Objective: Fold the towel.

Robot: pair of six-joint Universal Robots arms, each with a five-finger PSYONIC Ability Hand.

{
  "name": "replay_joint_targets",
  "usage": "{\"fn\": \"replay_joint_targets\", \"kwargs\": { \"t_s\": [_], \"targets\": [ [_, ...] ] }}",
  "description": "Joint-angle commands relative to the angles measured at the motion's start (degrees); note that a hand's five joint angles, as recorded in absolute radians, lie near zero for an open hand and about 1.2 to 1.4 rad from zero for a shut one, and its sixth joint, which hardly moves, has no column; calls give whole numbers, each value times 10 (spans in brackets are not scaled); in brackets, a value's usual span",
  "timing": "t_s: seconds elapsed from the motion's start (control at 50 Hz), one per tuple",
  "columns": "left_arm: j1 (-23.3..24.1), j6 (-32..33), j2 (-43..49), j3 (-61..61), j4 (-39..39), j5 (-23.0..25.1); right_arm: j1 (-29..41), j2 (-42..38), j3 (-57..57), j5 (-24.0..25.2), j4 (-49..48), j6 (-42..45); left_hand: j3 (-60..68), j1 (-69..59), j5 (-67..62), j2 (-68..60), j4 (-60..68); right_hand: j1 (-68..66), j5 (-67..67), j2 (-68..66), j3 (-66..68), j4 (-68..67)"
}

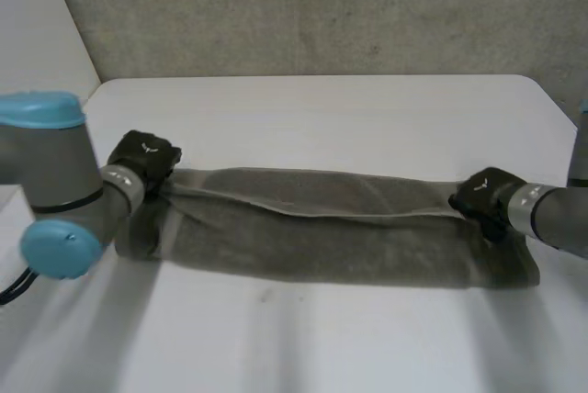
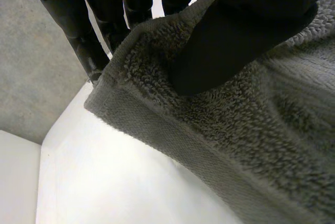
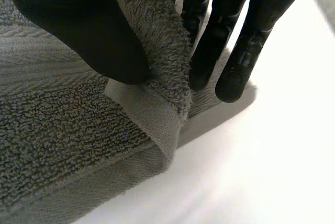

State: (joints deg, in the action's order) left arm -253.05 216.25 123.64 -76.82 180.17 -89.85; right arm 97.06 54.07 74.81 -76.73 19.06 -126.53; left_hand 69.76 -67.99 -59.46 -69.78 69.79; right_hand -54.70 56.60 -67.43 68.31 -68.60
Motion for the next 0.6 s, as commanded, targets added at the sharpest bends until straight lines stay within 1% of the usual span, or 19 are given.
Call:
{"fn": "replay_joint_targets", "kwargs": {
  "t_s": [0.02, 0.16, 0.24, 0.36, 0.38, 0.4, 0.42, 0.44, 0.46, 0.48, 0.5, 0.52, 0.54, 0.56, 0.6],
  "targets": [
    [24, 4, 98, 122, -4, -26, 13, -33, -36, -19, -58, -14, 102, -120, -105, -102, 102, -253, 134, -126, 117, -114],
    [31, 10, 157, 212, -4, -30, 23, -74, -83, -26, -69, -14, 102, -120, -105, -102, 102, -253, 134, -126, 117, -114],
    [31, 11, 191, 257, -5, -29, 25, -96, -114, -43, -71, -13, 102, -120, -105, -102, 102, -253, 134, -126, 117, -114],
    [32, 19, 224, 299, -4, -29, 28, -98, -126, -49, -73, -16, 102, -120, -105, -102, 102, -253, 134, -126, 117, -114],
    [34, 22, 226, 308, -4, -30, 28, -98, -127, -51, -73, -18, 83, -100, -86, -82, 82, -180, 61, -53, 44, -41],
    [34, 22, 226, 308, -4, -30, 28, -96, -130, -57, -73, -25, 82, -100, -85, -82, 82, 44, -163, 171, -180, 183],
    [35, 24, 227, 316, -4, -30, 28, -94, -135, -65, -73, -34, -31, 13, 28, 31, -31, 206, -325, 333, -342, 345],
    [35, 24, 227, 316, -4, -30, 28, -94, -135, -65, -73, -34, -32, 14, 29, 32, -32, 207, -326, 335, -343, 346],
    [35, 24, 226, 322, -4, -30, 28, -92, -140, -76, -73, -44, -242, 224, 239, 242, -242, 322, -441, 450, -458, 461],
    [35, 24, 226, 322, -4, -30, 28, -87, -147, -87, -74, -57, -244, 226, 241, 244, -244, 432, -551, 559, -568, 571],
    [36, 23, 223, 324, -3, -30, 28, -80, -154, -96, -76, -72, -439, 421, 436, 439, -439, 447, -566, 574, -583, 586],
    [36, 23, 223, 324, -3, -30, 28, -71, -158, -101, -85, -85, -441, 423, 438, 441, -441, 447, -566, 574, -583, 586],
    [41, 22, 219, 327, -3, -30, 28, -71, -158, -101, -85, -86, -501, 483, 498, 501, -501, 447, -566, 574, -583, 586],
    [47, 21, 214, 332, -3, -30, 28, -59, -159, -103, -100, -99, -528, 510, 525, 528, -528, 447, -566, 574, -583, 586],
    [49, 20, 208, 338, -3, -31, 27, -44, -158, -104, -119, -110, -535, 517, 532, 535, -535, 447, -566, 574, -583, 586]
  ]
}}
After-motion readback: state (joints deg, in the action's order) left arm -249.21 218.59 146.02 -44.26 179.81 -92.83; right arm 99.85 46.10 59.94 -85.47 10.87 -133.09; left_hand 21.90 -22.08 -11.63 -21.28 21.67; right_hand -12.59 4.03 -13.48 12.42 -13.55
